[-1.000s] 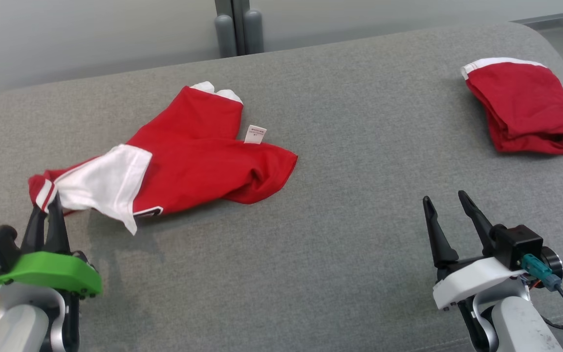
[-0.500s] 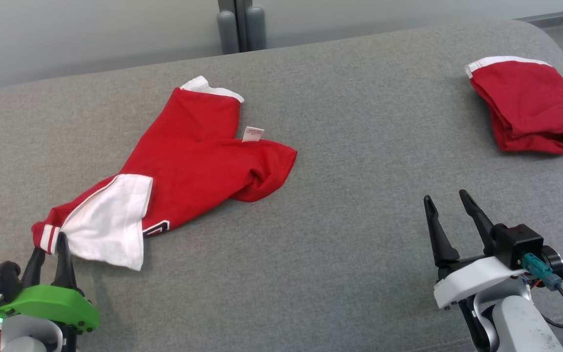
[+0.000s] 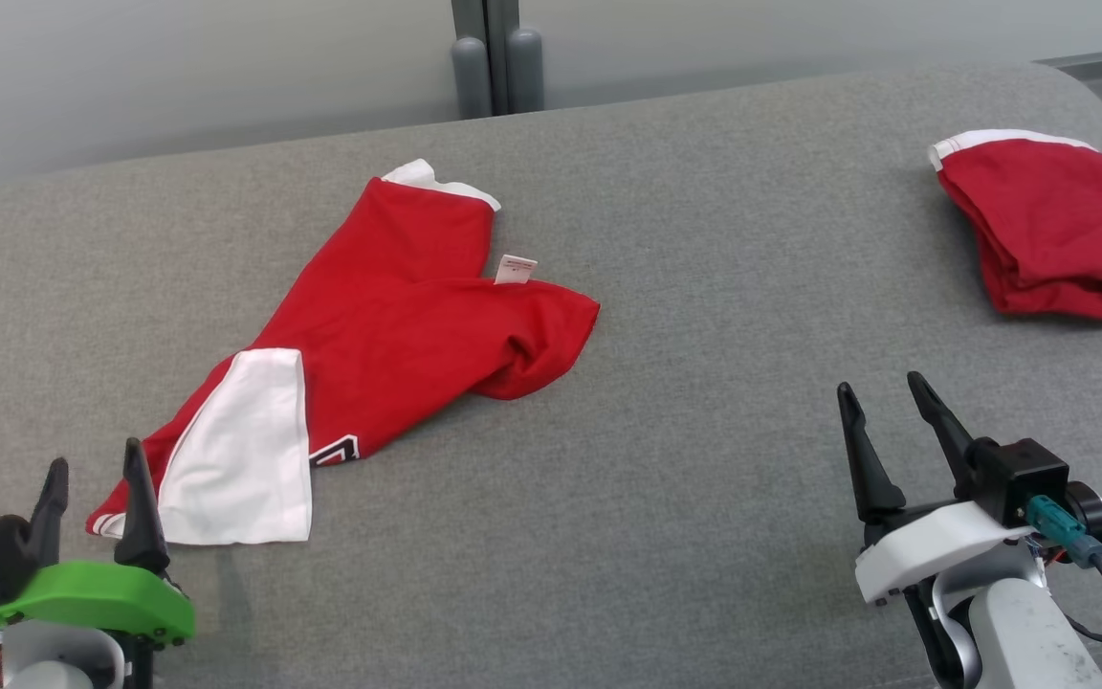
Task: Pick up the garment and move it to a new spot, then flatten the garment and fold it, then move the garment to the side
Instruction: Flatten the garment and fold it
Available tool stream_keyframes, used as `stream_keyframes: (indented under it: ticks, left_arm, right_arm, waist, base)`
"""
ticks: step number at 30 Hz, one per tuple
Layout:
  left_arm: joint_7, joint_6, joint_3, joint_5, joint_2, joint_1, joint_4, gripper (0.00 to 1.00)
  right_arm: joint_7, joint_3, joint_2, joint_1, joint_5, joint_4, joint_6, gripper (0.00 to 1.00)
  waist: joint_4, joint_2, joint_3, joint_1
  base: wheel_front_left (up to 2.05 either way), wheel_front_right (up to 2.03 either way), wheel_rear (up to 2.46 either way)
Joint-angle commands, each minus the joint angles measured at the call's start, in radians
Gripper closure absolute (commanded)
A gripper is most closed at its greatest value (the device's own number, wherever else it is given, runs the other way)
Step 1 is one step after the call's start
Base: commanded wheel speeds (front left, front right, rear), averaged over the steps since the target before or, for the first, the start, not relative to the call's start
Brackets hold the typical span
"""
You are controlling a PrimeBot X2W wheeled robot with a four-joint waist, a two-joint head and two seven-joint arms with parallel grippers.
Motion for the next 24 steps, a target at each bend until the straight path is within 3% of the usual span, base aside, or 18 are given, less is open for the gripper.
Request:
stream_keyframes:
  ticks: [1,14,24]
  left_arm:
    - [-0.003,-0.007,0.007,0.018,-0.018,0.023,-0.013,0.0]
    - [-0.002,-0.072,0.032,0.156,-0.208,0.059,-0.09,0.0]
    - [-0.002,-0.115,0.087,0.221,-0.308,0.125,-0.075,0.0]
  right_arm:
    - [-0.004,-0.003,-0.003,-0.003,-0.007,0.003,-0.002,0.0]
    - [-0.004,0.006,-0.003,0.013,-0.018,0.013,-0.002,0.0]
    - [-0.004,0.026,-0.003,0.07,0.004,0.015,-0.002,0.0]
  waist:
    - [0.005,0.0,-0.008,0.0]
    - [0.002,0.0,-0.065,0.0]
    - [-0.011,0.0,-0.123,0.0]
  base:
    - [0.0,0.0,0.0]
    - [0.0,0.0,0.0]
    - [0.0,0.0,0.0]
